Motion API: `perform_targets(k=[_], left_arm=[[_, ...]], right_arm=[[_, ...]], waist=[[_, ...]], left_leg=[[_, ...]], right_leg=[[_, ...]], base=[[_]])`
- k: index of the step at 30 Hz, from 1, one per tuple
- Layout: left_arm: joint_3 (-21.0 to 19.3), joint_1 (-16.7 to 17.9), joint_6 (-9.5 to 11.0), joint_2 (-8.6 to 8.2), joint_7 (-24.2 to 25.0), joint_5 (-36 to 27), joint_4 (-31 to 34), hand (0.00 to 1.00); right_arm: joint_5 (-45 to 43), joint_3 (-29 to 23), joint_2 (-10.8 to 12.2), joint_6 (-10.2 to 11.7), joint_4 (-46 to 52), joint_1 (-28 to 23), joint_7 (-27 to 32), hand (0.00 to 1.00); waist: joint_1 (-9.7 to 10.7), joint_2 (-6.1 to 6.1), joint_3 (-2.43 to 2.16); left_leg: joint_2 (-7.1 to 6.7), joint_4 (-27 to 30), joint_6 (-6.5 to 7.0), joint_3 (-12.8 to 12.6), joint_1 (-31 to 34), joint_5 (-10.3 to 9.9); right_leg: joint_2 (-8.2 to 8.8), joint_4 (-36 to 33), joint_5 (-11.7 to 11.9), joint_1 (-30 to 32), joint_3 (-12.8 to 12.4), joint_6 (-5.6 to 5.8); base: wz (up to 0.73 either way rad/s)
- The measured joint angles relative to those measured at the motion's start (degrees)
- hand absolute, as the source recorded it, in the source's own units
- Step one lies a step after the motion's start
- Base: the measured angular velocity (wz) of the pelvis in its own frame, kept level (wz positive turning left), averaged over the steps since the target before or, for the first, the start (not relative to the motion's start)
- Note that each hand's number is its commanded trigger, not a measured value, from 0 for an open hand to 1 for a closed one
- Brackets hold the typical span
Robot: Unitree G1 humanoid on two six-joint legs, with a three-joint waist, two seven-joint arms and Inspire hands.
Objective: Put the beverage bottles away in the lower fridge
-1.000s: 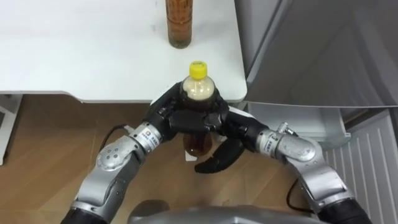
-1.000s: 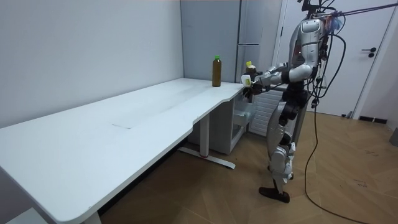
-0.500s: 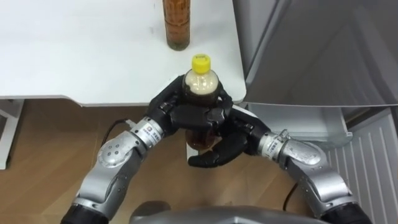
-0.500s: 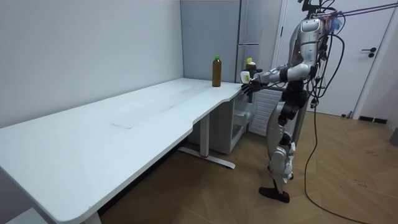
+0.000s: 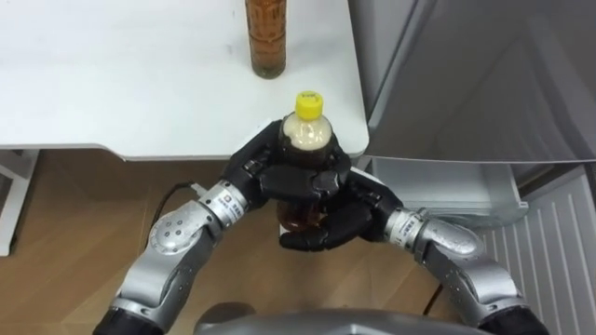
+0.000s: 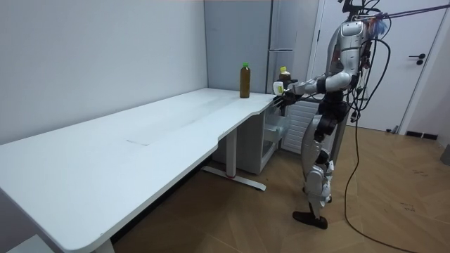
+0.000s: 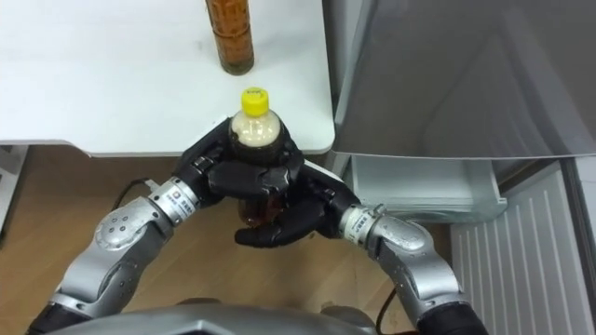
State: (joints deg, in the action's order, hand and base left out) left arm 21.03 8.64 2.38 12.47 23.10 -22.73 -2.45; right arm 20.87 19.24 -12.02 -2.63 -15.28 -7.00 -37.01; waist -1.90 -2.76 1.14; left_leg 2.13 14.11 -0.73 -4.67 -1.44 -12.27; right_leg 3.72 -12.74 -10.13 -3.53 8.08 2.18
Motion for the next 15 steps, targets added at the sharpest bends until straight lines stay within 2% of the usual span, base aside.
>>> perform_targets(k=[8, 12, 15], left_arm=[[1.8, 0.0, 0.0, 0.90, 1.3, -0.1, -0.2, 1.00], [1.8, 0.2, -0.5, 0.86, 2.0, -0.3, -0.3, 1.00], [1.7, 0.2, -0.5, 0.20, 2.5, -0.8, -0.5, 1.00]], right_arm=[[-0.1, 0.9, -0.4, -1.2, -0.2, 0.0, 1.6, 1.00], [-0.2, 1.7, -0.8, -1.2, -0.3, 0.0, 1.8, 1.00], [-0.2, 1.7, -0.8, -1.2, -0.3, 0.0, 1.8, 1.00]], waist=[[-0.3, 0.07, 0.01], [-0.2, 0.13, -0.01], [-0.2, 0.22, -0.03]], left_leg=[[0.01, -0.4, -0.03, -0.4, -0.2, 0.0], [0.01, -0.4, -0.03, -0.5, -0.2, 0.0], [0.01, -0.5, -0.04, -0.5, -0.2, 0.0]], right_leg=[[-0.01, 0.1, 0.0, 0.4, -0.1, 0.00], [-0.01, 0.1, 0.0, 0.6, -0.1, 0.00], [-0.01, 0.1, 0.0, 0.6, -0.1, 0.00]], base=[[-0.02], [-0.01], [0.00]])
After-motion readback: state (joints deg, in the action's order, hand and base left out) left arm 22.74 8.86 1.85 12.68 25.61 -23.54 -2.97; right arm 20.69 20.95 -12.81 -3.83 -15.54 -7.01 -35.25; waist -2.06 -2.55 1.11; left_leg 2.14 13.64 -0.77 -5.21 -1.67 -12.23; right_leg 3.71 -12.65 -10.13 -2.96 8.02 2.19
